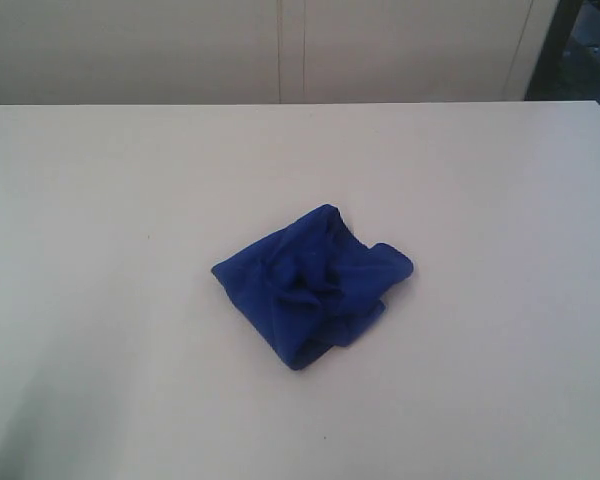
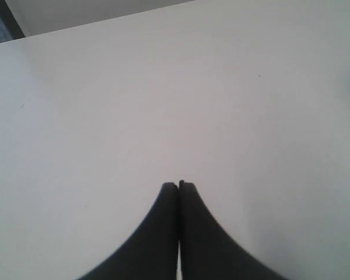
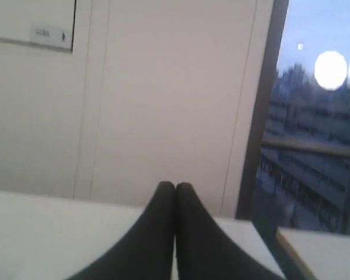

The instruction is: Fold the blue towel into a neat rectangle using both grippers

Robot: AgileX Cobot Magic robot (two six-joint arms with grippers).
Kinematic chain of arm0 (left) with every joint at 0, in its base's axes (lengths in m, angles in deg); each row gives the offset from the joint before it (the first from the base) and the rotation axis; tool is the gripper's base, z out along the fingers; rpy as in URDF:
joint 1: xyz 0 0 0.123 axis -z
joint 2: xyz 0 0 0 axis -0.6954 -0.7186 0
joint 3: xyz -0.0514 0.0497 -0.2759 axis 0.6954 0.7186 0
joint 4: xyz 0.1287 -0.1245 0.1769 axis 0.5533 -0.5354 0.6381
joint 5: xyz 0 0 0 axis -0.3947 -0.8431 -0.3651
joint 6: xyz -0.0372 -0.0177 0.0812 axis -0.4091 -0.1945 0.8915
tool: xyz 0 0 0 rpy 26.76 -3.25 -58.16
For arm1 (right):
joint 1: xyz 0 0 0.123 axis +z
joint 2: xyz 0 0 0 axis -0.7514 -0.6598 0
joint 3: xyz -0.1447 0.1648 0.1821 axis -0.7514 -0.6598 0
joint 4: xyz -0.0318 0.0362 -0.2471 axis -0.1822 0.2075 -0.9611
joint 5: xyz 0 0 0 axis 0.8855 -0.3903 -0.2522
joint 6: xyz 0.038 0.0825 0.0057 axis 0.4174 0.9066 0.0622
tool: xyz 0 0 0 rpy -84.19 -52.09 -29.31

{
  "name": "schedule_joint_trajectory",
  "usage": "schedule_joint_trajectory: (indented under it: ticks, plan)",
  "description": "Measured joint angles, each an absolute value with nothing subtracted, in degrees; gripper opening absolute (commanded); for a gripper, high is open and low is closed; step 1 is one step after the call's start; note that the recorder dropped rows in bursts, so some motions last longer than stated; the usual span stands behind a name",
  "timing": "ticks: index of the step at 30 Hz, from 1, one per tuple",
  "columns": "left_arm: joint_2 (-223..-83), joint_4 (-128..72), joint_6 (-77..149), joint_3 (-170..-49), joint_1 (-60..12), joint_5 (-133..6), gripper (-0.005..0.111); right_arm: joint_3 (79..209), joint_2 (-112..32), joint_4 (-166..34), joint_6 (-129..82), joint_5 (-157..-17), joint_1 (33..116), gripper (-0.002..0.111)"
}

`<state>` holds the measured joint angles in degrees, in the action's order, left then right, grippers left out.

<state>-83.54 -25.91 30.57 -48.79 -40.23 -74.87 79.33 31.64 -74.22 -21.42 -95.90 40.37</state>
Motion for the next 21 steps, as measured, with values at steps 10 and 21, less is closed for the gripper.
schedule_joint_trajectory:
  ticks: [10, 21]
  plan:
    - [-83.54, -25.91, 30.57, -48.79, -40.23, -74.87, 0.0, 79.33, 31.64, -74.22, -21.63, -107.17, 40.37, 0.0]
    - [-83.54, -25.91, 30.57, -48.79, -40.23, -74.87, 0.0, 79.68, 31.64, -73.46, -22.45, -106.56, 40.37, 0.0]
